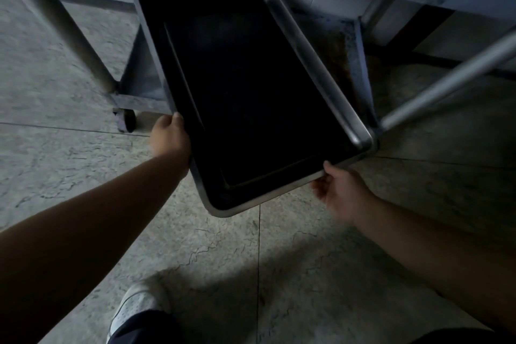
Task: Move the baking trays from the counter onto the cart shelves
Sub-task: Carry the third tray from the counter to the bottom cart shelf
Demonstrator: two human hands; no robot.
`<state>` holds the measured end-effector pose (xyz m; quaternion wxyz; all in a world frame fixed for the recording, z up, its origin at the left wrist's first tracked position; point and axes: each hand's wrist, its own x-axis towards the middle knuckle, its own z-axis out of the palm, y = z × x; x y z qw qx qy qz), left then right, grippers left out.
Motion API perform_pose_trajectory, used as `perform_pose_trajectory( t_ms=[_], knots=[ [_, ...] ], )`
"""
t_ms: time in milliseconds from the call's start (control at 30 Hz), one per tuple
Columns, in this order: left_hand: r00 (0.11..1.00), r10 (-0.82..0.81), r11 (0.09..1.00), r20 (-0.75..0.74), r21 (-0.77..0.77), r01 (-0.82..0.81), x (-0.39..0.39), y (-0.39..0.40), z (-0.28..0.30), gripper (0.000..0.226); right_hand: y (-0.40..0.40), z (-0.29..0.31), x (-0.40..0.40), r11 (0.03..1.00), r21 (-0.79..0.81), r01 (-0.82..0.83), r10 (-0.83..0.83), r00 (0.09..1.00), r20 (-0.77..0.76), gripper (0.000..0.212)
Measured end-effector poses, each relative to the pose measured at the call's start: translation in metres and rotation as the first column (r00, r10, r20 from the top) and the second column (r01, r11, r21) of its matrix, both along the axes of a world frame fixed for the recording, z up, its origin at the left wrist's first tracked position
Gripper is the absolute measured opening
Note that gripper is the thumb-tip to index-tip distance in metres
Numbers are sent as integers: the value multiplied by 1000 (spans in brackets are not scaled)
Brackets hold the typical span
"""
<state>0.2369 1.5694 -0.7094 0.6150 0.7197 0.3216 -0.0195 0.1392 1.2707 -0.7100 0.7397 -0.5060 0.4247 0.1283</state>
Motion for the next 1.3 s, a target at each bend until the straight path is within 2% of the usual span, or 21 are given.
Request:
perform_pose_trajectory(
  t_ms=[100, 167, 267, 433, 533, 600, 667, 700, 867, 967, 1033, 1100, 1200, 1300],
  knots=[
    [1000, -15, 978, 8, -209, 17, -7, -12, -5, 24, -20, 3, 11, 994, -102, 30, -22, 997, 80, 12],
    [997, -77, 929, -1, -363, 71, -12, -19, -7, 22, -37, 1, 18, 987, -150, 59, -40, 991, 126, 8],
    [986, -165, 869, 18, -470, 154, -17, -25, -8, 21, -56, 0, 34, 969, -221, 111, -77, 985, 154, 14],
    [969, -242, 808, 49, -542, 230, -16, -35, -3, 17, -70, 2, 73, 901, -389, 191, -148, 979, 139, 22],
    [962, -265, 778, 61, -576, 251, -12, -35, -5, 14, -54, 3, 63, 901, -369, 230, -192, 972, 137, 17],
    [959, -274, 763, 65, -593, 258, -11, -34, -7, 13, -31, -2, 31, 946, -297, 128, -85, 984, 155, 18],
    [962, -265, 758, 62, -604, 248, -11, -34, -9, 13, -5, -6, -3, 961, -263, -85, 126, 981, 144, 26],
    [964, -259, 750, 59, -617, 239, -10, -35, -10, 13, 6, -6, -15, 959, -248, -138, 176, 975, 138, 28],
    [956, -292, 748, 6, -622, 232, -1, -36, -9, 11, 12, -3, -13, 975, -205, -91, 111, 989, 92, 28],
    [996, -85, 787, -1, -613, 66, 33, -26, 4, 10, -9, 1, 0, 968, -237, -81, 108, 989, 104, 25],
    [1000, -23, 845, -3, -535, 18, 51, -21, 13, 9, -26, 3, 13, 961, -265, -74, 104, 989, 102, 23],
    [998, -60, 873, -1, -486, 52, 55, -22, 13, 9, -42, 3, 28, 948, -308, -79, 114, 989, 94, 20],
    [989, -135, 842, 66, -519, 150, 50, -33, 11, 10, -65, 6, 54, 911, -406, -78, 102, 994, 38, 16],
    [989, -134, 792, 66, -593, 147, 51, -42, 11, 12, -80, 11, 68, 935, -354, 20, 4, 998, 66, 13]
  ],
)
